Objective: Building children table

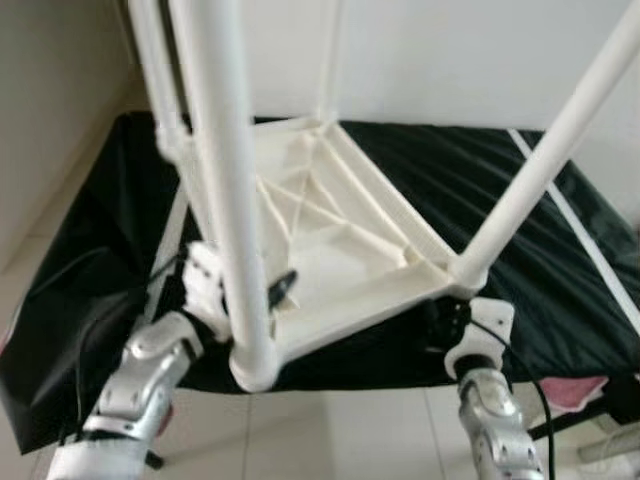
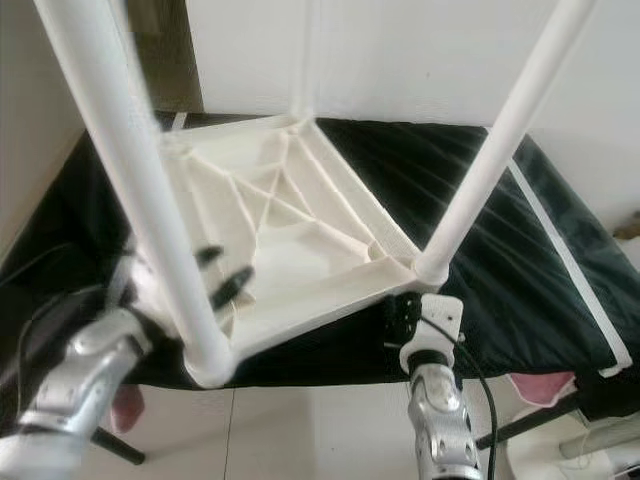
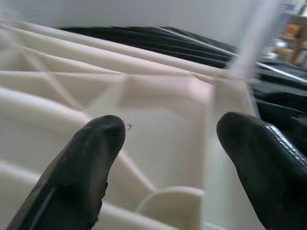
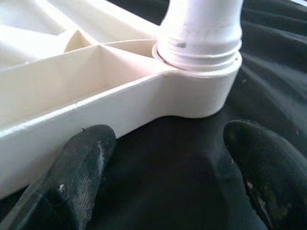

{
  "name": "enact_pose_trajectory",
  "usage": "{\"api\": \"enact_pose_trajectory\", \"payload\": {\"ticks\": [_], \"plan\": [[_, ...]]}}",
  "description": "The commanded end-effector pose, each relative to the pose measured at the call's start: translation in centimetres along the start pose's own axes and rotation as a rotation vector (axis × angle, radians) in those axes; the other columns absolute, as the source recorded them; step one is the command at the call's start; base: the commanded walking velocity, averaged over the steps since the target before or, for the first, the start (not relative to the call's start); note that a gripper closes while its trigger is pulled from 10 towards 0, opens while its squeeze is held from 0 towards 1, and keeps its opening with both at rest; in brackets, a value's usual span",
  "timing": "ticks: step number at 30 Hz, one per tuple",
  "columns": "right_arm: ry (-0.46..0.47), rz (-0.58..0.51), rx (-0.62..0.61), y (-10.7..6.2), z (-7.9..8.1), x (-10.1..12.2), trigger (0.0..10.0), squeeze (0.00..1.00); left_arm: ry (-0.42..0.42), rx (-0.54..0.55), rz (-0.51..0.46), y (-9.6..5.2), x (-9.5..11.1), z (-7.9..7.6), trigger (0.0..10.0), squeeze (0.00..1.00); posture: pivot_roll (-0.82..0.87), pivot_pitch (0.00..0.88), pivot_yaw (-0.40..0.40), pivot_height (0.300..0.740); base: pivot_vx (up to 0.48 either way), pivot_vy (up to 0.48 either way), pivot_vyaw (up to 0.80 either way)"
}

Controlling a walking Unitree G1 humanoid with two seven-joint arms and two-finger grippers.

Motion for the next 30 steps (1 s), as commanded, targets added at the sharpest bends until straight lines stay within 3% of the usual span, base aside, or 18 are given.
{"api": "enact_pose_trajectory", "payload": {"ticks": [1,12,18,23,28,30], "plan": [[0.009,-0.006,0.025,0.8,0.2,0.3,10.0,0.00,-0.016,-0.366,0.034,0.1,-0.6,-4.4,10.0,0.00,0.01,0.022,-0.049,0.740,0.000,0.000,0.00],[0.020,0.007,0.028,3.4,0.4,0.7,10.0,0.00,-0.042,-0.366,-0.004,2.8,-0.5,-7.1,10.0,0.00,0.03,0.021,-0.050,0.740,0.000,0.000,0.00],[0.025,0.008,0.000,3.9,-0.1,0.8,10.0,0.00,-0.032,-0.368,-0.020,3.7,-0.1,-7.6,10.0,0.00,0.03,0.020,-0.051,0.740,0.000,0.000,0.00],[0.015,-0.018,-0.036,3.7,-1.6,1.1,10.0,0.00,-0.001,-0.344,-0.008,2.9,0.5,-6.2,10.0,0.00,0.03,0.027,-0.049,0.740,0.000,0.000,0.00],[0.012,-0.023,-0.050,3.4,-2.2,1.1,10.0,0.00,0.014,-0.338,0.012,2.2,0.4,-5.4,10.0,0.00,0.03,0.030,-0.047,0.740,0.000,0.000,0.00],[0.011,-0.035,-0.065,3.1,-2.7,1.2,10.0,0.00,0.047,-0.320,0.048,1.1,0.5,-3.9,10.0,0.00,0.02,0.036,-0.044,0.740,0.000,0.000,0.00]]}}
Point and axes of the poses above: a point about 5 cm out from each wrist's last joint towards the gripper, its own y axis pointing out of the wrist towards the gripper, its own x axis along the axis of the wrist's last joint, z = x × y, the point moved 3 cm from there along y, pointing out of the wrist towards the gripper, and after that the axes turned 6 degrees about -y, right-handed, at the moved point
